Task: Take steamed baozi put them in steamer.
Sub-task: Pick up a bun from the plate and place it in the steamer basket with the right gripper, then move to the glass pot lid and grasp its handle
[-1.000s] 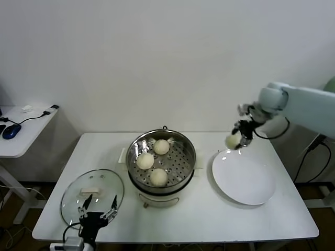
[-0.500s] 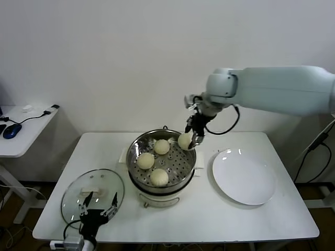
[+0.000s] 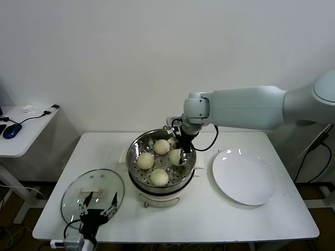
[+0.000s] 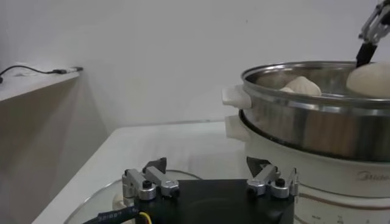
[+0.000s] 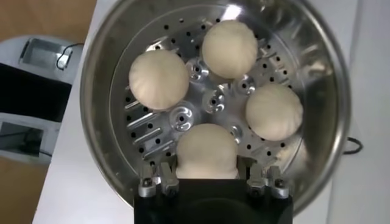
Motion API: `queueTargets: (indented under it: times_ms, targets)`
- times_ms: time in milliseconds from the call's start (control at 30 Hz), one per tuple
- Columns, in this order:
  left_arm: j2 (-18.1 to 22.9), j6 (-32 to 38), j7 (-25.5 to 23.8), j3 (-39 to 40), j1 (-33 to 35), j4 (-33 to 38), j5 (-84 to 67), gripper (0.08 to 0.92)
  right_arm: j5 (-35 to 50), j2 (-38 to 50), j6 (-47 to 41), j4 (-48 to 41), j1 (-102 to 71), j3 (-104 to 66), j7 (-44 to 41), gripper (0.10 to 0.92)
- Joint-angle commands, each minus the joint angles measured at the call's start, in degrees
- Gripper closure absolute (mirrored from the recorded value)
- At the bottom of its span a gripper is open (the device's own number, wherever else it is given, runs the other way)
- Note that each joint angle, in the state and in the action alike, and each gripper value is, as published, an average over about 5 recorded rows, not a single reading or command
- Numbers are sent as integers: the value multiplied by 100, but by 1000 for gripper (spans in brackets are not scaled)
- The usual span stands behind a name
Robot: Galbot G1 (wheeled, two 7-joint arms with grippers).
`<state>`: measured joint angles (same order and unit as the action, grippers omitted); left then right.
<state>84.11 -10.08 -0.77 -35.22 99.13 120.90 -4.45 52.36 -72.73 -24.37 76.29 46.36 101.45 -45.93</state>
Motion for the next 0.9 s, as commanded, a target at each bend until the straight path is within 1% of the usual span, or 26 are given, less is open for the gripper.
queueTargets:
  times_ms: [33,200,267,467,633,700,767,900]
  targets:
    - [2,-6,-3,-8,0,0,-18,177,-222,-196,-91,-132,-357,26,125,377]
    - [4,-6,-1,-12,8,8,-31,177,-257,-175,-64,-193,-436,-83,164,375]
    - [7,-5,0,-9,19,15,-32,177,-245,-153,7,-212,-453,-140,122,355]
    - [-3,-9,2,-19,56,50,-53,177,-173,61,392,-186,-239,-233,-296,222]
    - [-18,-13,10,-35,66,108,-169,177,88,638,622,-57,131,-574,-464,203]
    - [-19,38,15,-56,57,131,-239,177,296,1005,616,-30,176,-906,-320,203]
    - [-26,106,22,-84,32,151,-301,177,481,1407,630,-27,128,-1293,29,202]
    - [-92,172,37,-144,-58,172,-375,177,551,2182,926,-51,-477,-2362,1414,203]
